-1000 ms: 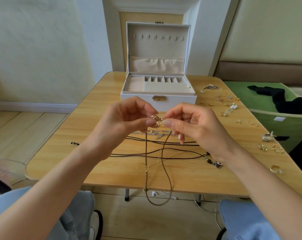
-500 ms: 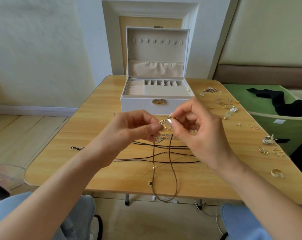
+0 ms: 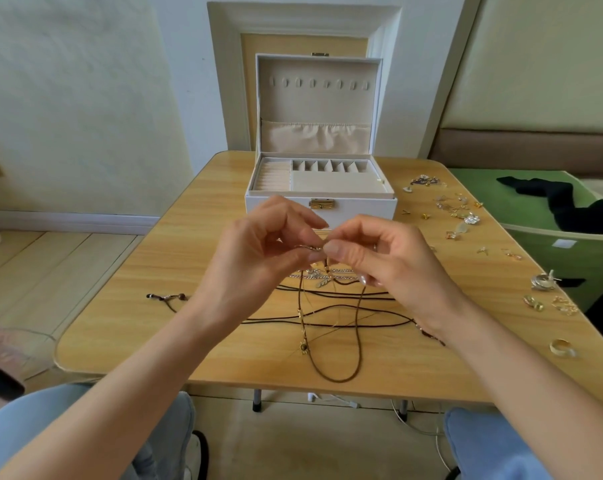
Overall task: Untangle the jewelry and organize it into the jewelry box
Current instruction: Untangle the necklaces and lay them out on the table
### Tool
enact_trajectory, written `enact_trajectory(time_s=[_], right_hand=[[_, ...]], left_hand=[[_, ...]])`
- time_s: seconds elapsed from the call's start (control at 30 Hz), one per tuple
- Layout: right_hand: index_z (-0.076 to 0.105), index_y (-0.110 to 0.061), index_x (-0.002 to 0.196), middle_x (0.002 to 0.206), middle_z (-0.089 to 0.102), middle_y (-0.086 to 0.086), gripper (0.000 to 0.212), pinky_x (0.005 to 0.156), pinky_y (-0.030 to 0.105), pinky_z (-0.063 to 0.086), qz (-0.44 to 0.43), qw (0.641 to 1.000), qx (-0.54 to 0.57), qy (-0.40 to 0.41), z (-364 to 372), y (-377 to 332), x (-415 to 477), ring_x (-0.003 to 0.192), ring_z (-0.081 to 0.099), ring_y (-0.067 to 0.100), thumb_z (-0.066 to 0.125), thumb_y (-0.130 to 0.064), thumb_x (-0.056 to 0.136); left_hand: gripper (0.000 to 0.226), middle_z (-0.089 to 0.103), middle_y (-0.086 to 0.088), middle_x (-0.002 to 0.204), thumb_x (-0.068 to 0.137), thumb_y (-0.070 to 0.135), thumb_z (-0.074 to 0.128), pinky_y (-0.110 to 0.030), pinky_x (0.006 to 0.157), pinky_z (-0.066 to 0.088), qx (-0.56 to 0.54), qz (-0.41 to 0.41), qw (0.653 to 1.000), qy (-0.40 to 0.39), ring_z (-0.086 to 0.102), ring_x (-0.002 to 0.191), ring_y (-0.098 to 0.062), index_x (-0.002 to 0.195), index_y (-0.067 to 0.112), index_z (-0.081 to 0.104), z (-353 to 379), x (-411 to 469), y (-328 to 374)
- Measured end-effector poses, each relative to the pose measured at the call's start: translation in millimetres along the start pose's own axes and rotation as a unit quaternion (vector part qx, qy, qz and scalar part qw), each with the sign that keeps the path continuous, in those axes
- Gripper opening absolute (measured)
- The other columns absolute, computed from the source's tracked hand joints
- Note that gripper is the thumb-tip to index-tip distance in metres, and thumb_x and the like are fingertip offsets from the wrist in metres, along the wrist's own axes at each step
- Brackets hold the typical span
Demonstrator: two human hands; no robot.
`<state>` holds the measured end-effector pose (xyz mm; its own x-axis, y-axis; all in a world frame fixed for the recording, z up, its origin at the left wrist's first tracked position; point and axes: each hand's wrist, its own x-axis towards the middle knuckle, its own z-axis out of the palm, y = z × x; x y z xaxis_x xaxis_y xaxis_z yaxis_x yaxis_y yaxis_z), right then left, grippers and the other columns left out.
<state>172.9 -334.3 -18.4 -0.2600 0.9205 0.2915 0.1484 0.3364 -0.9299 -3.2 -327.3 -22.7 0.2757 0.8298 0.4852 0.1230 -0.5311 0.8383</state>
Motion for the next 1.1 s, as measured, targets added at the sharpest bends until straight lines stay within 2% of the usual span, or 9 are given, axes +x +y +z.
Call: enact_trajectory(time_s=[0.1, 0.27, 0.4, 0.5, 0.6, 0.67, 0.8, 0.93, 1.1], right_hand=[[0.065, -0.004, 0.082, 0.066, 0.064, 0.000, 0.010, 0.044, 0.011, 0.035, 0.015, 0.999, 0.034, -0.020, 1, -2, 1, 0.047, 0.050, 0.000, 0.069, -0.010, 0.077], [0.063, -0.003, 0.082, 0.067, 0.067, 0.006, 0.011, 0.045, 0.021, 0.041, -0.009, 0.999, 0.039, -0.023, -1, 2, 3, 0.051, 0.052, 0.012, 0.070, -0.009, 0.076], [0.061, -0.004, 0.082, 0.068, 0.062, 0.001, 0.008, 0.047, 0.023, 0.046, -0.039, 0.998, 0.039, 0.013, -2, 7, 4, 0.058, 0.055, 0.012, 0.067, 0.000, 0.081], [0.060, -0.010, 0.082, 0.078, 0.063, 0.003, 0.010, 0.052, 0.026, 0.051, -0.072, 0.997, 0.001, 0.042, -1, 9, 3, 0.068, 0.059, 0.014, 0.067, -0.002, 0.081], [0.058, -0.010, 0.082, 0.078, 0.064, 0.007, 0.015, 0.055, 0.030, 0.054, -0.088, 0.994, -0.019, 0.065, 2, 9, 1, 0.066, 0.063, 0.025, 0.066, 0.003, 0.082], [0.060, -0.011, 0.080, 0.074, 0.064, 0.002, 0.017, 0.059, 0.027, 0.053, -0.097, 0.992, -0.019, 0.074, 2, 7, 1, 0.064, 0.062, 0.022, 0.068, 0.004, 0.079], [0.061, -0.019, 0.081, 0.074, 0.062, -0.007, 0.026, 0.065, 0.029, 0.050, -0.129, 0.983, -0.083, 0.102, -2, 2, 3, 0.069, 0.059, 0.010, 0.075, 0.001, 0.073], [0.060, -0.021, 0.087, 0.076, 0.061, -0.006, 0.031, 0.070, 0.029, 0.047, -0.175, 0.965, -0.147, 0.128, -2, 2, 3, 0.075, 0.057, 0.008, 0.077, -0.001, 0.072], [0.061, -0.016, 0.090, 0.077, 0.061, -0.005, 0.028, 0.073, 0.023, 0.047, -0.189, 0.964, -0.137, 0.127, -2, 3, 1, 0.074, 0.059, 0.007, 0.075, 0.001, 0.073]], left_hand=[[0.019, 0.063, 0.011, 0.101, 0.071, 0.006, 0.073, -0.024, 0.069, 0.053, 0.025, 0.020, 0.999, 0.001, 0.061, 0.071, -0.011, 0.081, 0.019, 0.063, -1, 0, -1], [0.028, 0.065, 0.006, 0.105, 0.070, 0.004, 0.074, -0.025, 0.068, 0.055, 0.028, -0.008, 0.999, 0.025, 0.065, 0.071, -0.008, 0.089, 0.017, 0.057, 1, -1, 0], [0.018, 0.065, 0.001, 0.098, 0.064, 0.019, 0.073, -0.026, 0.069, 0.056, 0.031, -0.013, 0.999, 0.032, 0.068, 0.075, -0.015, 0.076, 0.010, 0.062, 2, 1, -2], [0.019, 0.068, -0.002, 0.091, 0.066, 0.021, 0.071, -0.031, 0.070, 0.057, 0.001, -0.027, 0.999, 0.028, 0.069, 0.075, -0.020, 0.077, 0.007, 0.064, 3, 0, -2], [0.026, 0.071, -0.004, 0.077, 0.069, 0.022, 0.068, -0.030, 0.067, 0.056, -0.037, -0.048, 0.998, 0.021, 0.069, 0.071, -0.019, 0.083, 0.002, 0.062, 2, 0, -1], [0.022, 0.069, -0.004, 0.070, 0.072, 0.018, 0.066, -0.024, 0.062, 0.054, -0.074, -0.051, 0.996, 0.019, 0.067, 0.066, -0.014, 0.083, -0.001, 0.059, 1, 0, 0], [0.015, 0.070, -0.004, 0.074, 0.077, 0.014, 0.063, -0.021, 0.061, 0.051, -0.126, -0.051, 0.991, 0.016, 0.063, 0.064, -0.012, 0.082, 0.002, 0.056, -1, 1, 2], [0.013, 0.070, -0.001, 0.076, 0.081, 0.016, 0.062, -0.018, 0.062, 0.046, -0.119, -0.057, 0.991, -0.006, 0.057, 0.064, -0.009, 0.085, 0.005, 0.056, -3, 1, 1], [0.022, 0.067, 0.002, 0.075, 0.075, 0.023, 0.065, -0.012, 0.064, 0.045, -0.072, -0.075, 0.994, -0.035, 0.059, 0.070, -0.004, 0.092, 0.009, 0.065, 1, 1, 1]])
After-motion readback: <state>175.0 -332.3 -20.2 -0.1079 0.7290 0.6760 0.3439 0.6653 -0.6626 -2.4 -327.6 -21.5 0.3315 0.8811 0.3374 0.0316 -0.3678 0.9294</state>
